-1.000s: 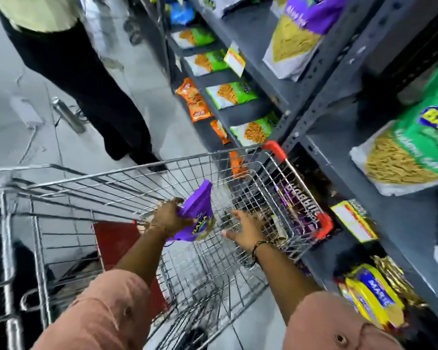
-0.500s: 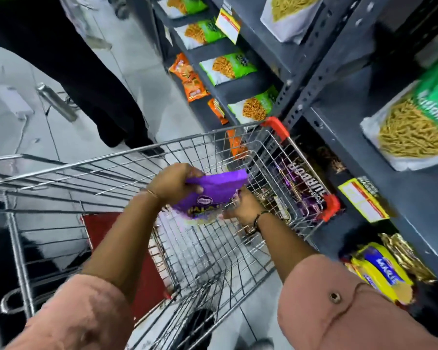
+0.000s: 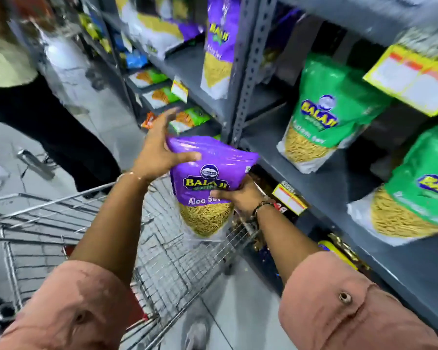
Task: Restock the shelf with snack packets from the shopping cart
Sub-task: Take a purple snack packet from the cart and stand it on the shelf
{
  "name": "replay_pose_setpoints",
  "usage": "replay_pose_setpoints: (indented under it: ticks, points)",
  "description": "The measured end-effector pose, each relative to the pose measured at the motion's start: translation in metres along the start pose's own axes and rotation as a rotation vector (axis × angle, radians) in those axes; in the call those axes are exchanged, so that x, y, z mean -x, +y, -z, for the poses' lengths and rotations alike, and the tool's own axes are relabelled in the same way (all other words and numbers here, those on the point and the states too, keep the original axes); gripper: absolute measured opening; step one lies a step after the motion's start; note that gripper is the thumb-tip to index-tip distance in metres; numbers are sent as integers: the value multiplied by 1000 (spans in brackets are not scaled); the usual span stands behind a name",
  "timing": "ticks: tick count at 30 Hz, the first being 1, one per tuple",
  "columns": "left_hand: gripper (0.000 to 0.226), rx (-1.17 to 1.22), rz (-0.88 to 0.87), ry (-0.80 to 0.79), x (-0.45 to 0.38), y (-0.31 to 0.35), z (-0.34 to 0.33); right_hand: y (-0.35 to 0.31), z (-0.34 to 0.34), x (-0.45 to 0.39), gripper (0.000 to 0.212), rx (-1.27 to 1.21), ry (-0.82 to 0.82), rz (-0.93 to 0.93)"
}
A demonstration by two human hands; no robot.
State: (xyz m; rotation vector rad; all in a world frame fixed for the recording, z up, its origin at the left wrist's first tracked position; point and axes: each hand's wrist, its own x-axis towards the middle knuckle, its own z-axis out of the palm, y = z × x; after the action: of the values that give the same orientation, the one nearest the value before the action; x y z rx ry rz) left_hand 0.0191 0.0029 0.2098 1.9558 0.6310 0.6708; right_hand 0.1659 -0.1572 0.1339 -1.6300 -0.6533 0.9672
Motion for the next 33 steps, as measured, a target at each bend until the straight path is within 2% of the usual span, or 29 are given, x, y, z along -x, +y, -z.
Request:
replay_pose_setpoints:
  ticks: [2,3,5,7,9,12,16,20,22,24,27,29,31,33]
  points:
    - [127,300,128,-49,6,2,-1,-22,10,5,48,-38,19,55]
    - [122,334,138,-148,13,13,-6,-40,20,14,49,-34,53,95]
    - [96,303,104,-385,20,42,-19,-75,38,26,45,-59,101,171]
    - [93,346,83,-454,18,63,-29,-105,56,34,41,-58,127,264]
    - [87,347,17,-465,12,96,-36,-136,75,52,42,-16,156,348]
    - [58,379,-101,-418,1,151,-42,-187,102,85,43,7,204,466]
    - [75,404,-263,-360,-17,227,-55,-258,138,136,47,18,298,650]
    - [83,457,-406,-398,-40,312,-82,-312,187,185,50,25,487,809]
    - [79,488,-430,-451,-51,346,-102,-329,214,202,51,46,587,837]
    - [65,517,-456,-477,-64,374,-127,-339,241,214,47,75,697,847]
    - [44,547,-429,-568,-84,401,-166,-345,280,219,66,117,868,812]
    - [43,558,-399,-628,-99,406,-194,-337,301,216,79,116,952,746]
    - [47,603,-376,-658,-107,406,-219,-321,316,212,68,92,1016,712]
    - [62,694,-327,-631,-110,406,-242,-304,330,204,64,48,1081,717]
